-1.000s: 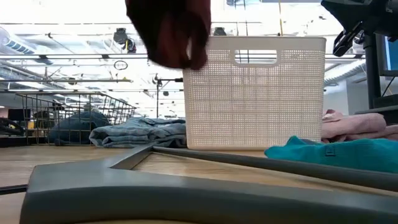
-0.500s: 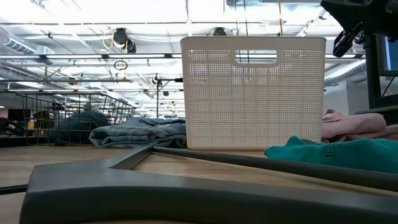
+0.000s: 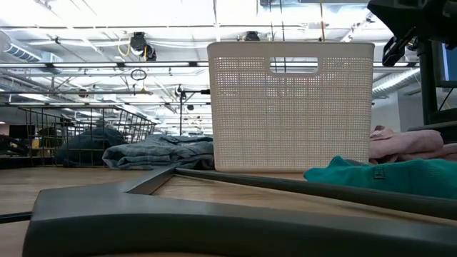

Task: Pick & Place Cloths
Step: Put the dark red underpants into the wire basket

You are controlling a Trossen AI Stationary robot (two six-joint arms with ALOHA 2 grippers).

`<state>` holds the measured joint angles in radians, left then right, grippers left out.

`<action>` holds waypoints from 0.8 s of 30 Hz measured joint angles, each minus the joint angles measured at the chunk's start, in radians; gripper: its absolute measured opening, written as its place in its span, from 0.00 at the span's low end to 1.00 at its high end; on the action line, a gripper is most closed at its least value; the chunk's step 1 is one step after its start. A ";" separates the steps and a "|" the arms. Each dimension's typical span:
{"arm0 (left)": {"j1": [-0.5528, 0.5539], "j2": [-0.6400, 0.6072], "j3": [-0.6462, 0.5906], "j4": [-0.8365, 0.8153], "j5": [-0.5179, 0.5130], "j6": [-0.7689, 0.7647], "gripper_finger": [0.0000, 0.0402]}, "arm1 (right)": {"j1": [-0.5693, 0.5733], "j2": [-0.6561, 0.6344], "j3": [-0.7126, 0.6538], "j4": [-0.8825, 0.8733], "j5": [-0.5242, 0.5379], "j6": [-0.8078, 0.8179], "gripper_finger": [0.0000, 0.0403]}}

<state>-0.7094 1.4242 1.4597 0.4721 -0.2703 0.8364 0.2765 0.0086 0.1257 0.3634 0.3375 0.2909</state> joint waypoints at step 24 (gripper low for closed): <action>0.079 -0.004 0.000 -0.060 -1.298 0.026 0.00 | 0.000 0.000 0.000 0.002 0.001 0.000 0.01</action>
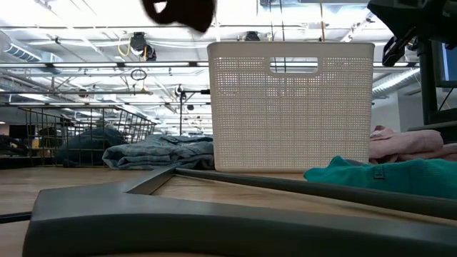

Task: Pick & Place Cloths
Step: Put the dark red underpants into the wire basket

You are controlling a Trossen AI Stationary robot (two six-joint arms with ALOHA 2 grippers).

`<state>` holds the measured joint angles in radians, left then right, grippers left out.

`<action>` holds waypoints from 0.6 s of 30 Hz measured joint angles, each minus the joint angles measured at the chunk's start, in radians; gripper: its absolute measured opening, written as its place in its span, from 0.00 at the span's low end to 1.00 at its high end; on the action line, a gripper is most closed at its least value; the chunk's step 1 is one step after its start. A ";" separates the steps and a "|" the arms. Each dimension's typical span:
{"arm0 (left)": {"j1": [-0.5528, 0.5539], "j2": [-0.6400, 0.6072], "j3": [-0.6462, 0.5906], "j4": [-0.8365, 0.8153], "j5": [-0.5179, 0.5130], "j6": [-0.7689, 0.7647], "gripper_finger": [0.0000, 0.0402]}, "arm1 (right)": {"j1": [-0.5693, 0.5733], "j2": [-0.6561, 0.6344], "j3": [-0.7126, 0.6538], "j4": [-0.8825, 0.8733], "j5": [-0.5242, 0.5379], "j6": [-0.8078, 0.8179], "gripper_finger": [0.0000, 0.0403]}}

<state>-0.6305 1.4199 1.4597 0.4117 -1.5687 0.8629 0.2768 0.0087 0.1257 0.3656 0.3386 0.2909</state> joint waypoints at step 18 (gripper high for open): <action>0.528 -0.001 0.000 -0.160 -0.002 0.084 0.00 | 0.000 0.000 0.000 -0.001 0.001 0.000 0.01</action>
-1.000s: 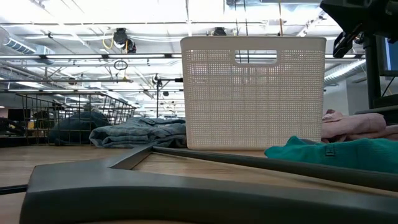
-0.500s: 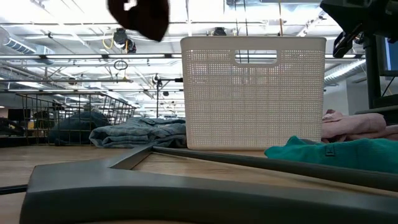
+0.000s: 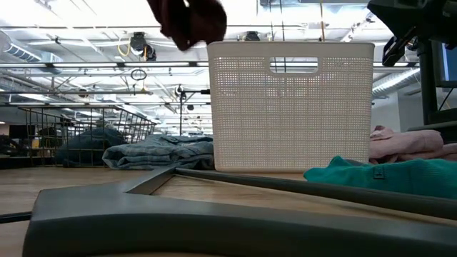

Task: Pick & Place Cloths
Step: Put the dark red underpants into the wire basket

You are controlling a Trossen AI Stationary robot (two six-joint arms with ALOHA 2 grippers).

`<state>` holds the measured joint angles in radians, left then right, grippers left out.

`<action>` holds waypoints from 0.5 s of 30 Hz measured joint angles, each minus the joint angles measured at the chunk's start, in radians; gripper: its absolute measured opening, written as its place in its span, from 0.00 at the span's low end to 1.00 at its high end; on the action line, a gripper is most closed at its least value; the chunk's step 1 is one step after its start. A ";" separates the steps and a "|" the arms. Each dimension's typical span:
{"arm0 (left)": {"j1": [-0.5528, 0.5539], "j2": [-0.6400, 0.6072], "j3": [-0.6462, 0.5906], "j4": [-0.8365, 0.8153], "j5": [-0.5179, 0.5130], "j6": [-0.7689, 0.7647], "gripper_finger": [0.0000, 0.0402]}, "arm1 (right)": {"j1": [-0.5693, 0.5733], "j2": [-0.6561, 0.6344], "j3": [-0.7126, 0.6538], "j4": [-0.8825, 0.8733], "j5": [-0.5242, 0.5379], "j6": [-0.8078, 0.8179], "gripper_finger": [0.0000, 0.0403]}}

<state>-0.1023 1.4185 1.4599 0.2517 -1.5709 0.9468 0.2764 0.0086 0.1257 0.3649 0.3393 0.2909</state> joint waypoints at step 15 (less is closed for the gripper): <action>0.438 0.000 0.000 -0.527 0.006 -0.017 0.00 | 0.000 0.000 0.000 0.000 0.004 0.000 0.01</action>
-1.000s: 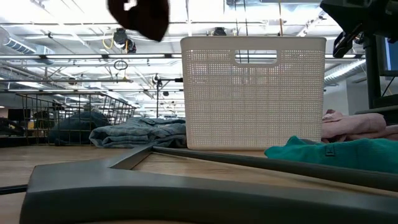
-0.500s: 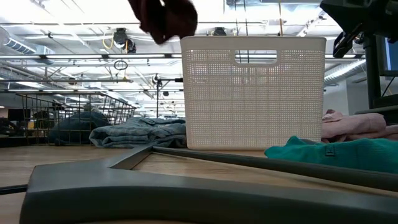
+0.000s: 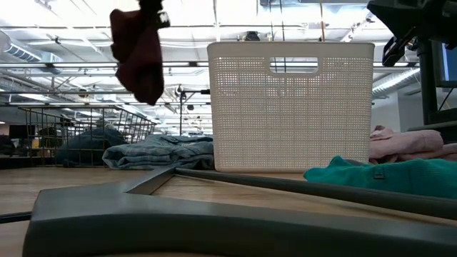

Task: Pick & Place Cloths
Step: Put the dark red underpants into the wire basket

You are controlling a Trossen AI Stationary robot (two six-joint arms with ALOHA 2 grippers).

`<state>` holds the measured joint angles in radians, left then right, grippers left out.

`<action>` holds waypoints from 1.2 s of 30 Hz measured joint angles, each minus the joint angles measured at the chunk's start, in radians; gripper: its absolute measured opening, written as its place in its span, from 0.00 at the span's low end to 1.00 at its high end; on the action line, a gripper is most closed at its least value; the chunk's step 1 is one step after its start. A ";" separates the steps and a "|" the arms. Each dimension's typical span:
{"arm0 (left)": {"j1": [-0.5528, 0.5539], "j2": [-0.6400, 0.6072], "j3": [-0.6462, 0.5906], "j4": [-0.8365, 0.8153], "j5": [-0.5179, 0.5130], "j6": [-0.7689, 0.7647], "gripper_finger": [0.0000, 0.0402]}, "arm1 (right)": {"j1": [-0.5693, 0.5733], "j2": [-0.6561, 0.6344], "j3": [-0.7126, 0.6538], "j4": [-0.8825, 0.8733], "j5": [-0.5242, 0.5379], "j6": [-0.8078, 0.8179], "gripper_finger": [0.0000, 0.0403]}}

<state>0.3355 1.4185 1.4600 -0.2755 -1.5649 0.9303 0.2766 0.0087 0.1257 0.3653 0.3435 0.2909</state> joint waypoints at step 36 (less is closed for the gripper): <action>0.216 0.000 -0.276 -0.893 0.546 -0.892 0.00 | 0.000 0.000 0.000 0.000 0.000 0.000 0.01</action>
<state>0.5514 1.4189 1.1837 -1.1684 -1.0189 0.0380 0.2766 0.0087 0.1257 0.3655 0.3439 0.2909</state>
